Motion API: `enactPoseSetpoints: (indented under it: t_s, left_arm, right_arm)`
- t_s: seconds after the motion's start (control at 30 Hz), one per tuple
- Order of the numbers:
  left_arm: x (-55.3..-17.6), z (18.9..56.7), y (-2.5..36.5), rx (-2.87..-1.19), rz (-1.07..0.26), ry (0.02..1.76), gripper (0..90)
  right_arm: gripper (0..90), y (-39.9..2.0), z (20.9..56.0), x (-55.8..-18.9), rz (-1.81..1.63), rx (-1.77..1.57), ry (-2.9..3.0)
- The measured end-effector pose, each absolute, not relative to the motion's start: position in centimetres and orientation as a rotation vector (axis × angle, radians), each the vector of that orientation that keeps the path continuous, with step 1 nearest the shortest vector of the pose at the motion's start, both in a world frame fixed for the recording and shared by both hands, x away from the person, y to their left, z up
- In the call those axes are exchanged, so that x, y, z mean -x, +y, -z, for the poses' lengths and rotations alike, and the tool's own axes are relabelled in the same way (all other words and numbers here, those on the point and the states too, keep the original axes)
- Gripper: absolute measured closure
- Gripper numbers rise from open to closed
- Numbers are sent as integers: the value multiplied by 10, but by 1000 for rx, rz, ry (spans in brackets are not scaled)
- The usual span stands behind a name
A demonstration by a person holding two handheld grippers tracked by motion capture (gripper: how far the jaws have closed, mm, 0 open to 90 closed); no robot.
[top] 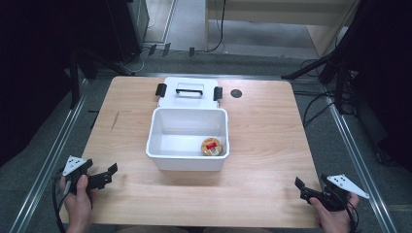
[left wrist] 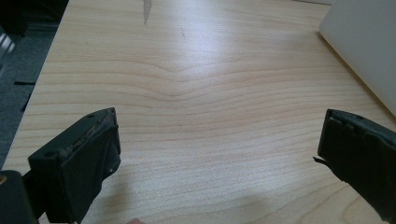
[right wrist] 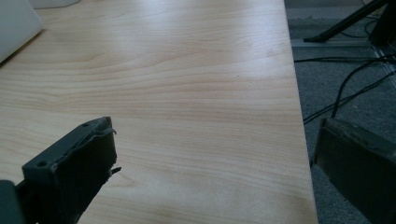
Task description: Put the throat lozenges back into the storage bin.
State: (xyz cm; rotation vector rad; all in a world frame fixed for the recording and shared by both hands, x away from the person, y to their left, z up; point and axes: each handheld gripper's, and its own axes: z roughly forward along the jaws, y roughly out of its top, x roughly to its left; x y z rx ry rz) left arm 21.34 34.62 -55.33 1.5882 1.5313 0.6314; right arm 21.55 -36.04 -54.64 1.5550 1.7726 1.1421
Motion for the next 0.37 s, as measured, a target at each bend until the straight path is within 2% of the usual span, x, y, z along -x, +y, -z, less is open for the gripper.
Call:
enactPoseSetpoints:
  t_s: [0.37]
  left_arm:
    - [-213,553,345,-1603,-631,1527,0]
  right_arm:
    - [0,-358,548,-220,-1082,-1584,1785]
